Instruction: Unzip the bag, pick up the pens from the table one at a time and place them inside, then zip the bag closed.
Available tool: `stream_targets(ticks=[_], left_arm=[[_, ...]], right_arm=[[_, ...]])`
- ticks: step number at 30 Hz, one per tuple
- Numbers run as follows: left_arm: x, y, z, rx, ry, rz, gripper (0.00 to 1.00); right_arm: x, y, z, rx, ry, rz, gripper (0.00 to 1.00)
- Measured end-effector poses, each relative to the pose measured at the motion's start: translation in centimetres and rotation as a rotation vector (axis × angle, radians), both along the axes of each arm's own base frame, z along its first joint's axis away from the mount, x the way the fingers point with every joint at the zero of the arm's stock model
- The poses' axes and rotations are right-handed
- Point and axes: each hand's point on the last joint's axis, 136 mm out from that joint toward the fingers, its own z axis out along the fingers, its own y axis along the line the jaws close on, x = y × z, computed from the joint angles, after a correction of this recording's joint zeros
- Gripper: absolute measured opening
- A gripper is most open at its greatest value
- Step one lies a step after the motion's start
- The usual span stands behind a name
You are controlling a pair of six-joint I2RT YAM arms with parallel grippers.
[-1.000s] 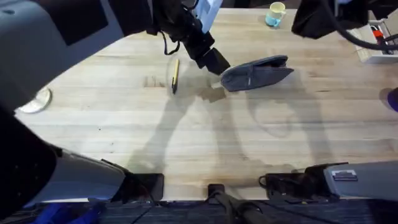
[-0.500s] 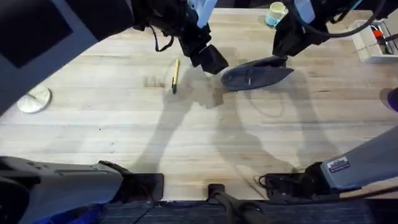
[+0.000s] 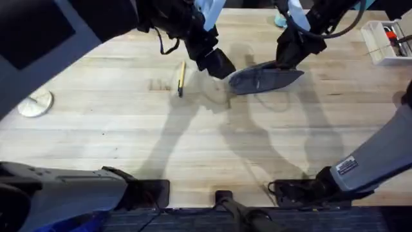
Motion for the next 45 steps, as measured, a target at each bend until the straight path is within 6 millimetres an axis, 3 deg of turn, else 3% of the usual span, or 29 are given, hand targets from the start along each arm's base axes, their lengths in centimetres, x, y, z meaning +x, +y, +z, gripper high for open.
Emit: stream_targets(ticks=[10,22,29,30,32,37,45], left_arm=[[0.0,0.0,0.0,0.001,0.0,-0.001,0.993],[0.0,0.0,0.0,0.001,0.0,-0.001,0.993],[0.0,0.0,0.0,0.001,0.0,-0.001,0.993],[0.0,0.0,0.0,0.001,0.0,-0.001,0.993],[0.0,0.0,0.0,0.001,0.0,-0.002,0.992],[0.0,0.0,0.0,0.001,0.0,-0.001,0.993],[0.0,0.0,0.0,0.001,0.001,-0.002,0.993]], right_arm=[[0.1,0.1,-1.0,0.002,0.03,0.001,0.032],[0.7,0.4,-5.0,-0.001,0.117,0.006,0.032],[0.9,1.2,-5.4,-0.014,0.103,0.035,0.034],[0.9,1.3,-5.4,-0.018,0.102,0.039,0.069],[1.0,1.4,-5.5,-0.025,0.095,0.046,0.238],[1.0,1.6,-5.5,-0.032,0.09,0.056,0.951],[1.0,1.7,-5.5,-0.033,0.091,0.059,0.996]])
